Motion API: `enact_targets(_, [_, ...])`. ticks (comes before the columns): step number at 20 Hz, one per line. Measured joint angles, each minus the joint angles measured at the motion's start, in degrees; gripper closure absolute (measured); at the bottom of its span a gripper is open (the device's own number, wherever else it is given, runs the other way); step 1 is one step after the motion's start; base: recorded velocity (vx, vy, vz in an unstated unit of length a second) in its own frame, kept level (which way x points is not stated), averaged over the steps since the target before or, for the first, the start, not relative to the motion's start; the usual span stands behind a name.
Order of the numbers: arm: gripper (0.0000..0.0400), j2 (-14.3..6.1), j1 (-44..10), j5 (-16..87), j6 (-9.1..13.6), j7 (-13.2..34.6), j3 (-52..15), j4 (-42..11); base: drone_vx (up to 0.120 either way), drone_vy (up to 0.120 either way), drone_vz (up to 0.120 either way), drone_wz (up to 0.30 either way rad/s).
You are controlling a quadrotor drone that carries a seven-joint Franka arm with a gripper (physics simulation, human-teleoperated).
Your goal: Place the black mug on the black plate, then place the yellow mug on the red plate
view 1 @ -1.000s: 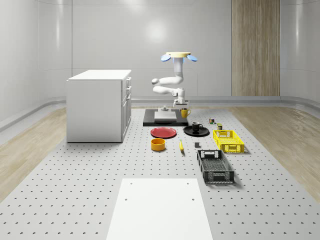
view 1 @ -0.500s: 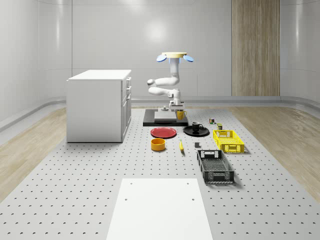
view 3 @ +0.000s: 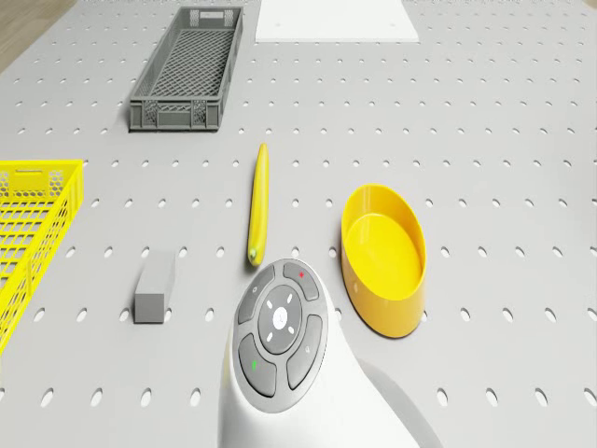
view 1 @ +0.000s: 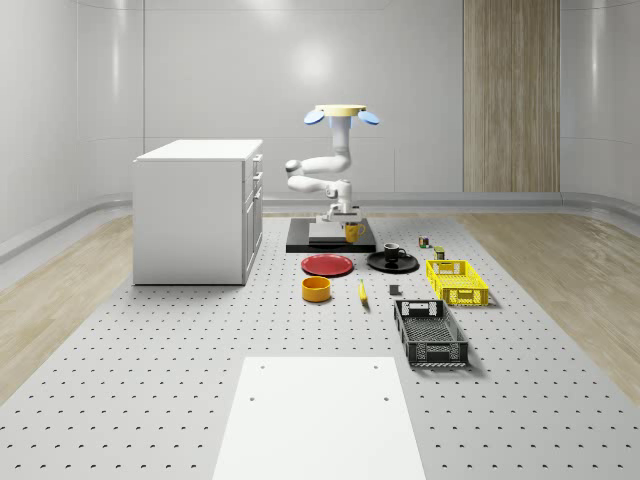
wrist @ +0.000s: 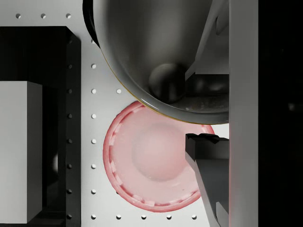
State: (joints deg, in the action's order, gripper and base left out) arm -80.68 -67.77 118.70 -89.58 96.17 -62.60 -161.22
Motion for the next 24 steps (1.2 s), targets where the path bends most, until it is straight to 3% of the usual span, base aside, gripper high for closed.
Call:
enact_targets(3, [0.029,0.0,0.0,0.0,0.0,0.0,0.0,0.0,0.107,-0.12,0.0,0.0])
enact_targets(16, [0.029,0.0,0.0,0.0,0.0,0.0,0.0,0.0,0.0,-0.12,0.0,0.0])
enact_targets(24, [0.029,-1.1,3.0,-0.5,-1.0,-3.1,-0.2,0.1,0.0,-0.005,0.0,0.0])
